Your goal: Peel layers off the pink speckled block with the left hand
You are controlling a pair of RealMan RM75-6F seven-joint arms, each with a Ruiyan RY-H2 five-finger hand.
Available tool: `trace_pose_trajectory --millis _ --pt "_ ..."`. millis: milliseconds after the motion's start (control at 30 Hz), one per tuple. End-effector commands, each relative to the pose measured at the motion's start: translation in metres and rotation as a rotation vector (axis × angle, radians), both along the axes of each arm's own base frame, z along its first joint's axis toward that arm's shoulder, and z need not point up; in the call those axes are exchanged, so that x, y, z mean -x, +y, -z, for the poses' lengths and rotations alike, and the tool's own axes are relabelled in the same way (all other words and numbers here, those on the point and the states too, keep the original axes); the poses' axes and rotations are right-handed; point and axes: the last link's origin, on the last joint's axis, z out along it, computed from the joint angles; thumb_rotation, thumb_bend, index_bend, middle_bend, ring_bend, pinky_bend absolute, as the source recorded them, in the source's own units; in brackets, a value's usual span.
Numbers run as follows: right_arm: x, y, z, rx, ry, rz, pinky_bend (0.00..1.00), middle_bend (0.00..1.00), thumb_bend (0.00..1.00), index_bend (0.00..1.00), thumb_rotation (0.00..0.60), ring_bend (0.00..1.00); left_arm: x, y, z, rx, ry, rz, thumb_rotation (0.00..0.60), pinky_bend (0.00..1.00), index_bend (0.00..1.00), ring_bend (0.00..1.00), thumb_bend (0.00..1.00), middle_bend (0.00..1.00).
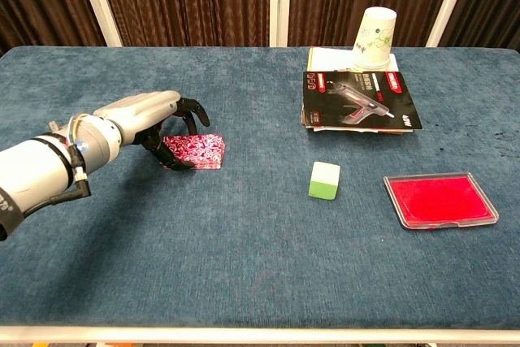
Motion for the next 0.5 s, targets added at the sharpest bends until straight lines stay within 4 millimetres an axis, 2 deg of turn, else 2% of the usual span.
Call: trace_pose_trajectory --millis 33,500 --pt "0.0002 0.0001 0.0001 0.000 0.000 0.000 0.00 0.00 0.07 0.00 0.600 0.00 0.0009 -0.0001 0.0000 0.001 -0.007 -0.006 0.600 0.04 0.29 0.10 0.25 0.38" --pt "0.0001 -0.0005 0.0010 -0.005 0.003 0.007 0.00 0.00 0.07 0.00 0.600 0.00 -0.0009 0.0000 -0.0042 -0.015 -0.048 -0.001 0.600 0.04 0.31 0.12 0.27 0.40"
